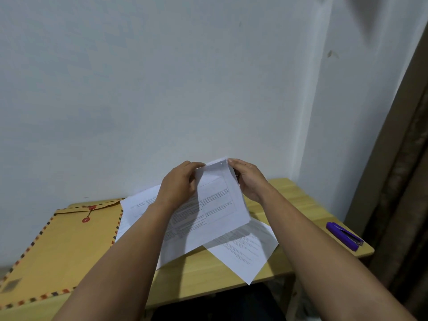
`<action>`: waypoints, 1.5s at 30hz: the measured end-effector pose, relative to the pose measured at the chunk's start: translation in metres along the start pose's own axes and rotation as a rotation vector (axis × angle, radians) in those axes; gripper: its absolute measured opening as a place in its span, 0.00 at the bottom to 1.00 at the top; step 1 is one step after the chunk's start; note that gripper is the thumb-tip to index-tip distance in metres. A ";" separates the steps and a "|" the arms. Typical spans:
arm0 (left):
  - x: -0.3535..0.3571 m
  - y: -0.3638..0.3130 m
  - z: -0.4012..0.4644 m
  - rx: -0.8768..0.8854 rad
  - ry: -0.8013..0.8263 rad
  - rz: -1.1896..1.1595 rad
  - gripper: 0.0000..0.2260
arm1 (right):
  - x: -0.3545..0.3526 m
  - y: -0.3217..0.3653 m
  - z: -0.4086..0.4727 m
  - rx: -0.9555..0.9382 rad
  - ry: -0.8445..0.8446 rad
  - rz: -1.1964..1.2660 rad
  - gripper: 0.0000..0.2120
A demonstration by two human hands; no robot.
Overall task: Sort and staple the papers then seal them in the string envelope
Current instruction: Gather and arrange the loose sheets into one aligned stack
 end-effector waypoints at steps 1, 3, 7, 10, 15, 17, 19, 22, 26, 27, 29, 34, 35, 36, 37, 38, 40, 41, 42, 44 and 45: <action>0.000 0.001 0.000 -0.006 0.004 -0.009 0.18 | 0.001 -0.003 0.001 0.006 0.008 0.018 0.14; 0.001 0.003 0.000 -0.012 0.013 -0.022 0.19 | 0.001 -0.007 0.004 0.009 0.017 0.053 0.14; 0.003 0.006 0.001 -0.024 0.023 0.001 0.19 | 0.004 -0.010 0.005 0.020 0.037 0.063 0.16; 0.005 0.010 0.001 -0.048 0.032 0.019 0.20 | 0.006 -0.011 0.002 0.021 0.071 0.050 0.17; 0.008 0.013 -0.001 -0.073 0.044 0.001 0.16 | 0.010 -0.016 -0.002 -0.027 0.054 0.000 0.11; 0.009 0.016 0.000 -0.096 0.055 -0.015 0.11 | 0.009 -0.018 0.000 -0.030 0.046 -0.010 0.10; 0.008 0.020 0.000 -0.112 0.071 -0.038 0.08 | 0.010 -0.018 0.001 -0.025 0.057 -0.020 0.09; 0.003 0.025 -0.001 -0.129 0.072 -0.010 0.05 | 0.012 -0.017 0.001 -0.017 0.083 -0.025 0.10; -0.002 0.030 0.000 -0.189 0.150 -0.017 0.06 | 0.015 -0.014 0.000 -0.023 0.092 -0.023 0.11; -0.002 0.031 0.001 -0.206 0.166 -0.038 0.06 | 0.015 -0.014 -0.001 -0.028 0.085 -0.023 0.10; -0.005 0.032 0.002 -0.217 0.170 -0.044 0.04 | 0.014 -0.015 -0.001 -0.054 0.049 -0.051 0.09; -0.007 0.033 0.009 -0.213 0.181 -0.009 0.03 | 0.017 -0.015 -0.008 -0.221 -0.096 -0.228 0.13; -0.007 0.034 0.009 -0.215 0.184 -0.006 0.03 | 0.018 -0.016 -0.010 -0.258 -0.117 -0.233 0.14; -0.007 0.035 0.010 -0.216 0.187 -0.003 0.03 | 0.019 -0.017 -0.012 -0.286 -0.133 -0.231 0.14; -0.007 0.036 0.009 -0.215 0.189 0.002 0.03 | 0.020 -0.019 -0.013 -0.302 -0.146 -0.230 0.13; -0.006 0.037 0.009 -0.212 0.190 0.008 0.03 | 0.020 -0.021 -0.013 -0.315 -0.154 -0.239 0.12; -0.005 0.038 0.006 -0.199 0.189 0.017 0.03 | 0.020 -0.027 -0.010 -0.331 -0.152 -0.271 0.11; -0.004 0.039 0.005 -0.190 0.189 0.017 0.03 | 0.019 -0.031 -0.009 -0.328 -0.152 -0.288 0.11; -0.003 0.040 0.003 -0.181 0.189 0.014 0.03 | 0.019 -0.033 -0.009 -0.325 -0.152 -0.300 0.11; -0.001 0.042 -0.001 -0.164 0.193 0.008 0.03 | 0.019 -0.037 -0.008 -0.329 -0.153 -0.304 0.12; 0.000 0.042 -0.003 -0.159 0.196 0.005 0.03 | 0.018 -0.038 -0.008 -0.334 -0.156 -0.298 0.11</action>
Point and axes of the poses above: each hand's wrist, its own z-axis towards the middle knuckle, its own x-axis out of the palm, y = z × x, the point moved 4 cm from there along z, towards the middle knuckle, and after that the axes turned 6 degrees about -x, right-handed, at the moved point
